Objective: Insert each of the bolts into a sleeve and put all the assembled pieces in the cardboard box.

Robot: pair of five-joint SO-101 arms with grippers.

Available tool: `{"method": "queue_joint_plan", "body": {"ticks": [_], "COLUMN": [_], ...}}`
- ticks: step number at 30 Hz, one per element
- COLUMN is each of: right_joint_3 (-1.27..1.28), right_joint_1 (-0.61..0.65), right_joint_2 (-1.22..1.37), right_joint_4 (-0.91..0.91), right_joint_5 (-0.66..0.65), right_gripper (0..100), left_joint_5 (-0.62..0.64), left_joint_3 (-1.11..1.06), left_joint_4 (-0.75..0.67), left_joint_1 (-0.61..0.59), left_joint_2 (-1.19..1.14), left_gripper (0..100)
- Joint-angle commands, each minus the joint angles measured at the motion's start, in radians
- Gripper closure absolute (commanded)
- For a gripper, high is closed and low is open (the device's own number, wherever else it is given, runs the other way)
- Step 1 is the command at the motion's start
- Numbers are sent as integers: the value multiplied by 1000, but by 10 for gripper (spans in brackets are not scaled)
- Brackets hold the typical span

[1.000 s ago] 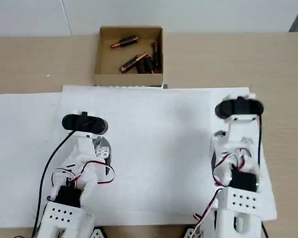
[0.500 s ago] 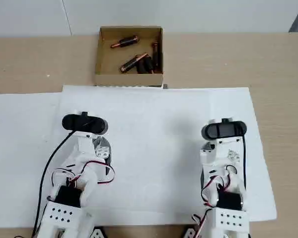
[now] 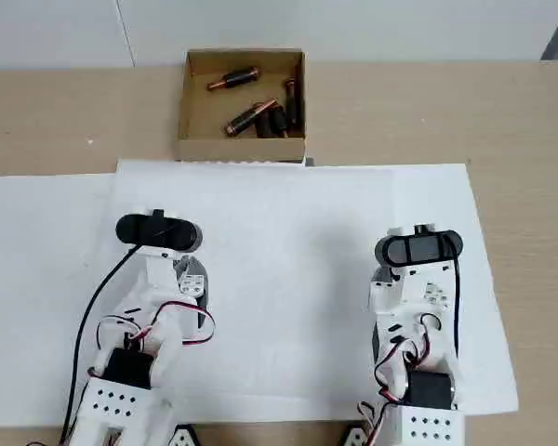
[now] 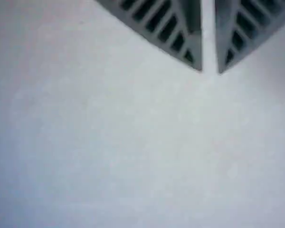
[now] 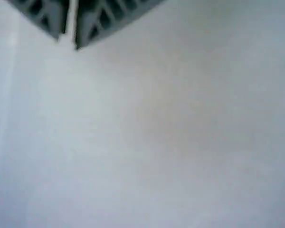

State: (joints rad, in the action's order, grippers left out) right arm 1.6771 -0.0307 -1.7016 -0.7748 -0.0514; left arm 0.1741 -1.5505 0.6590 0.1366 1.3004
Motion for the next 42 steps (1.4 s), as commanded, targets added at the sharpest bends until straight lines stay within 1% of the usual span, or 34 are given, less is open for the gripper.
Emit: {"method": "queue_joint_plan", "body": {"ticks": [1,10,42], "right_joint_3": [11,8,8], "right_joint_1": [1,5,5], "right_joint_2": [-42,-110,-110], "right_joint_4": [-47,-140,-140], "right_joint_5": [5,5,3], "right_gripper": [995,994,994], "left_joint_5": [-3,-3,-3], "left_joint_3": [4,4,4], "left_joint_4": [-3,-3,-3], "left_joint_1": [0,0,0], "left_joint_2": [15,15,15], "left_gripper": [994,994,994]}}
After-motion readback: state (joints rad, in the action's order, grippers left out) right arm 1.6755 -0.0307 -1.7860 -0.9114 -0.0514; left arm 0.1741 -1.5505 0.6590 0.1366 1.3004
